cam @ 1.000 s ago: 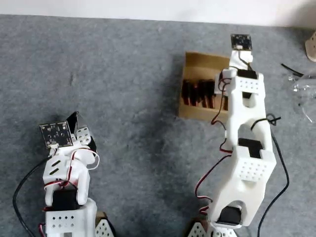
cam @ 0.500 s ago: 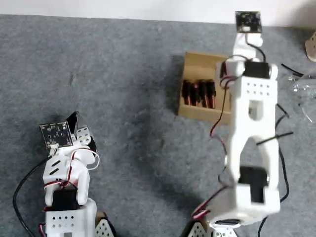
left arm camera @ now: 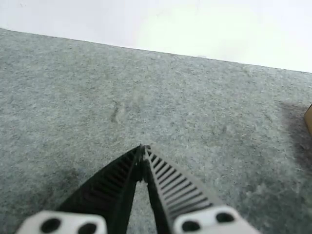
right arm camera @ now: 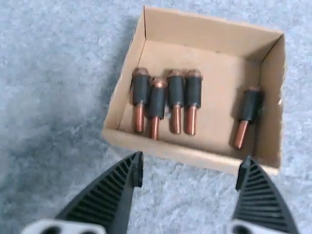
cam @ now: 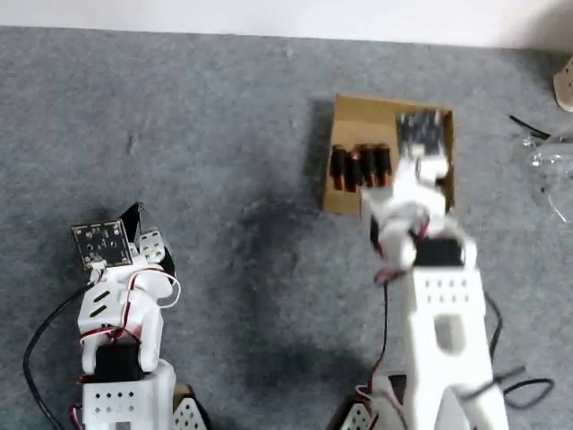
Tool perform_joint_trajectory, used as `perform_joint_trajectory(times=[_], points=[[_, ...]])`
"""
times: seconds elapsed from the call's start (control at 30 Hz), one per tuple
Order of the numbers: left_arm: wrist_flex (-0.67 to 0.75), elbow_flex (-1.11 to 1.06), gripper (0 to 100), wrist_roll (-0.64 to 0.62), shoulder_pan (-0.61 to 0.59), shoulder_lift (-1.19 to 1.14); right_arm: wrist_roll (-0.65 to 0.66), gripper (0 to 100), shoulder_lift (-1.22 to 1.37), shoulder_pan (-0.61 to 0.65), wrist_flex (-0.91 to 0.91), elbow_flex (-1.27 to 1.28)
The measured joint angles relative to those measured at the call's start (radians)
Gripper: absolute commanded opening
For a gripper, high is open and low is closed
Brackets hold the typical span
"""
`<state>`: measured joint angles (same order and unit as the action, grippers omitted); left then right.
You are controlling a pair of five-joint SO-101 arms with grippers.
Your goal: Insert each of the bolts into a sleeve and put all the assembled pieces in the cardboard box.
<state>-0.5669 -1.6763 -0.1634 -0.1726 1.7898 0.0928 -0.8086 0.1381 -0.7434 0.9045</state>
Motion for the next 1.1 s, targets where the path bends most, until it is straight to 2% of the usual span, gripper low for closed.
perform_joint_trajectory(times=[0.2,0.5,0.63,0.87,1.1], points=[[0.000,0.000,1,0.000,0.000,0.000,0.000,27.4,-0.305,0.003,0.120,0.348],[0.000,0.000,1,0.000,0.000,0.000,-0.002,27.4,-0.783,0.003,0.133,0.727],[0.000,0.000,1,0.000,0.000,0.000,-0.002,27.4,-0.988,0.003,0.133,0.767],[0.000,0.000,1,0.000,0.000,0.000,-0.002,27.4,-0.916,0.003,0.110,0.772],[0.000,0.000,1,0.000,0.000,0.000,-0.002,27.4,-0.819,0.003,-0.164,0.772]])
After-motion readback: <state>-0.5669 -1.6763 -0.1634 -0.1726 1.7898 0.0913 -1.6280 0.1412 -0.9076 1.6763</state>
